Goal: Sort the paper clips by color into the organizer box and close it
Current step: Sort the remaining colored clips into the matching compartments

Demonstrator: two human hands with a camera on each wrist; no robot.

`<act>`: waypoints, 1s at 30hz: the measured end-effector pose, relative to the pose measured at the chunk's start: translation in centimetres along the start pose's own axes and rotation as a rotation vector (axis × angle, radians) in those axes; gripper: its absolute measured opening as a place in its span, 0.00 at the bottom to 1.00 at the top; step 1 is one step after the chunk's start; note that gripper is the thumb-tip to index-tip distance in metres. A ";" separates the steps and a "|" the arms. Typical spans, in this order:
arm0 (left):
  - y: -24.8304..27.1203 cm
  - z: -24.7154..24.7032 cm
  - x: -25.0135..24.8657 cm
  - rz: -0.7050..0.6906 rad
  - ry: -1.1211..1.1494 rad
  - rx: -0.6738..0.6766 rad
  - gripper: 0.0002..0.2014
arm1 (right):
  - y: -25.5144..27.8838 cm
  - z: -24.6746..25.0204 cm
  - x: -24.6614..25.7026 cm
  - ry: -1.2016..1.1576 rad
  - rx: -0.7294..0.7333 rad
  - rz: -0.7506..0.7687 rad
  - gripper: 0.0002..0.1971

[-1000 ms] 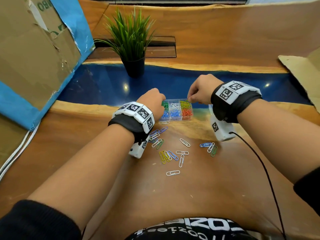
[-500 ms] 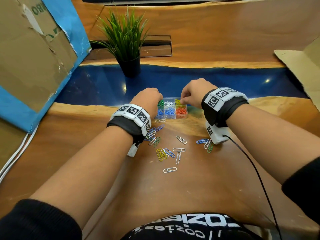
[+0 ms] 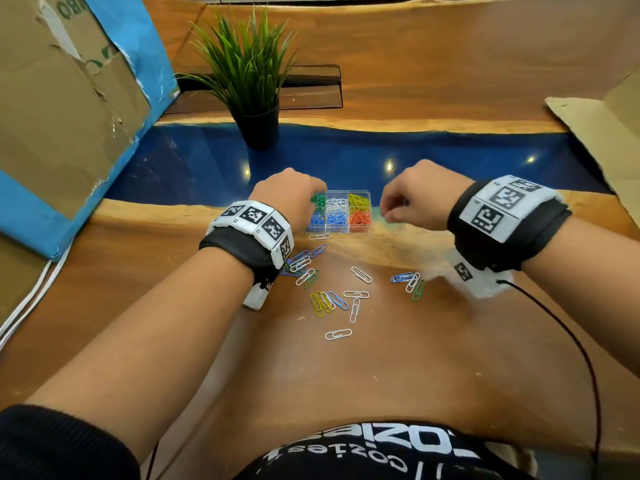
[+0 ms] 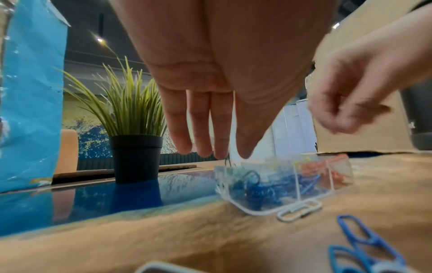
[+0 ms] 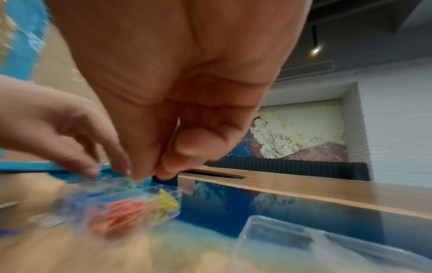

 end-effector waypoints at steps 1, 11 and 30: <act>0.1 0.1 0.3 0.000 0.029 -0.009 0.20 | 0.8 -0.5 0.2 0.004 0.049 0.026 0.04; 2.5 0.6 3.5 0.051 0.148 0.003 0.06 | 3.9 -4.6 0.8 0.089 0.275 0.109 0.09; 4.0 -2.1 0.4 0.044 0.055 0.218 0.07 | -0.4 -3.7 6.4 -0.311 0.043 0.013 0.12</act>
Point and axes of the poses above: each hand's wrist, its own y-axis away from the middle knuckle, its own z-axis out of the back of the hand, x = y × z, the point moved 6 cm from there along -y, towards the middle knuckle, and after that the axes turned 6 degrees about z, right-handed, at the moved point
